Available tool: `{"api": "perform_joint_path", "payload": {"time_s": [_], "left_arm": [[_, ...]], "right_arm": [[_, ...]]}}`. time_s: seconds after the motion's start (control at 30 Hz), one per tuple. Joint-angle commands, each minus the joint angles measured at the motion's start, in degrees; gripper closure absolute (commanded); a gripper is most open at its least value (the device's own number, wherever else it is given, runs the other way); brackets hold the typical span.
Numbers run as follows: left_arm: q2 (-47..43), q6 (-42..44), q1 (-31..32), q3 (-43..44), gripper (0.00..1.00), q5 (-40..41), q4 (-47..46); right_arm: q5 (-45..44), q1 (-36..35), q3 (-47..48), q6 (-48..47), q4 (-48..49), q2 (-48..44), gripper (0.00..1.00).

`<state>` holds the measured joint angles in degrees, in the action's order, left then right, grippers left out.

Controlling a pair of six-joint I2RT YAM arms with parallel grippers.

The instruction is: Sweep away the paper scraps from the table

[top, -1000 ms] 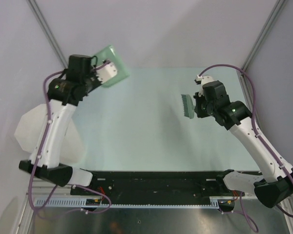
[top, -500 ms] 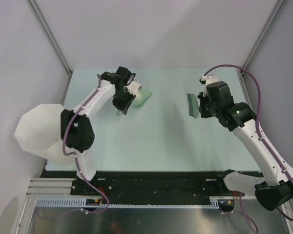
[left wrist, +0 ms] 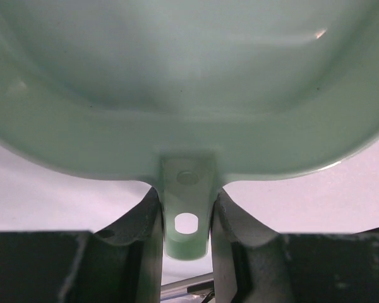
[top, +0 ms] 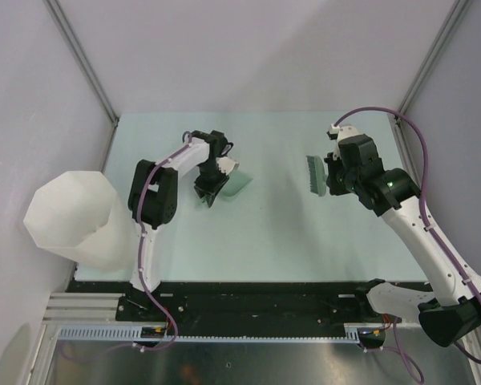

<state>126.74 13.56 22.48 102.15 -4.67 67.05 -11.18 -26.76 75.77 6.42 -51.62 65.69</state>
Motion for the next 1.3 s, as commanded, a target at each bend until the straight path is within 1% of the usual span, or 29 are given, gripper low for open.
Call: {"api": "perform_joint_path", "payload": {"time_s": [0.0,0.03,0.07,0.13,0.17,0.2,0.3,0.33,0.37,0.4,0.43,0.47,0.5,0.53,0.57,0.6,0.63,0.67,0.7,0.8,0.83,0.97,1.13,1.2,1.27], "left_arm": [[-1.05,0.06,0.11,2.97,0.75,1.24,0.19],[-1.14,0.41,0.2,2.88,0.69,1.06,0.19],[-1.4,0.76,0.2,2.79,0.54,0.63,0.28],[-1.76,1.64,0.2,2.53,0.35,0.36,0.19],[-2.37,1.9,0.2,2.53,0.06,0.19,0.28],[-2.89,2.43,0.11,2.79,0.0,0.18,0.28],[-6.93,2.7,0.11,4.19,0.0,0.53,0.19],[-8.33,2.61,0.11,4.63,0.0,0.19,0.28],[-11.74,2.35,-0.15,5.07,0.0,-0.43,0.19],[-13.6,1.21,-0.5,5.77,0.0,-1.48,0.19],[-17.62,0.68,-0.94,6.04,0.0,-4.62,0.19],[-19.49,-0.02,-2.16,6.13,0.0,-5.61,-0.07],[-21.51,-1.59,-2.96,5.61,0.0,-6.23,-0.51],[-25.45,-2.48,-4.01,4.91,0.0,-6.58,-2.25],[-27.49,-3.27,-6.29,3.68,0.0,-6.41,-3.58],[-29.16,-4.5,-7.35,0.8,0.0,-6.06,-4.89],[-31.96,-4.77,-8.23,-0.53,0.0,-4.49,-6.65],[-32.86,-4.86,-9.55,-1.68,0.0,-3.69,-7.19],[-33.65,-5.04,-10.17,-3.69,0.0,-3.25,-7.45],[-35.85,-5.12,-12.72,-6.77,0.0,-4.3,-8.07],[-36.64,-5.12,-13.59,-7.22,0.0,-4.39,-8.42],[-37.79,-4.34,-14.04,-8.1,0.0,-5.26,-8.69],[-38.05,-3.98,-14.39,-8.1,0.0,-4.21,-8.77],[-38.49,-3.63,-14.39,-8.46,0.0,-4.56,-8.77],[-38.67,-3.46,-14.48,-8.54,0.0,-4.56,-8.77]], "right_arm": [[-0.16,0.13,0.08,0.18,1.08,-0.56,1.0],[-0.07,0.22,0.08,0.18,1.17,-0.48,1.0],[0.28,0.13,0.08,0.18,1.25,-0.3,1.0],[0.54,0.13,0.08,0.18,1.43,0.4,1.0],[1.07,0.13,0.08,0.09,1.52,0.66,1.0],[1.33,0.05,0.08,0.0,1.95,0.93,1.0],[1.34,-1.44,0.17,-0.7,4.93,2.07,1.0],[-1.19,-2.41,0.17,-1.05,7.73,2.51,1.0],[-3.21,-5.72,0.34,-1.66,9.41,4.25,1.0],[-5.58,-7.93,0.43,-4.98,11.25,5.14,1.0],[-12.31,-10.04,0.43,-6.23,15.97,6.37,1.0],[-15.94,-14.67,0.43,-9.46,18.54,8.82,1.0],[-19.11,-16.37,0.35,-14.71,24.4,10.41,1.0],[-24.01,-18.04,0.43,-17.9,27.76,12.16,1.0],[-25.98,-19.45,0.43,-20.71,31.1,15.75,1.0],[-27.3,-22.42,0.43,-27.44,37.23,17.44,1.0],[-29.58,-23.67,0.43,-30.47,40.33,19.19,1.0],[-30.3,-24.56,0.43,-33.19,43.24,21.39,1.0],[-30.3,-26.48,0.43,-38.88,47.7,24.8,1.0],[-29.34,-29.65,0.52,-45.42,53.87,32.01,1.0],[-28.12,-30.62,0.61,-48.92,54.42,33.44,1.0],[-28.63,-35.02,0.96,-54.75,56.8,40.91,1.0],[-33.2,-37.92,3.95,-56.25,54.69,49.43,1.0],[-34.08,-38.27,4.21,-56.78,54.34,50.76,1.0],[-33.56,-38.97,4.83,-55.38,52.59,51.55,1.0]]}}
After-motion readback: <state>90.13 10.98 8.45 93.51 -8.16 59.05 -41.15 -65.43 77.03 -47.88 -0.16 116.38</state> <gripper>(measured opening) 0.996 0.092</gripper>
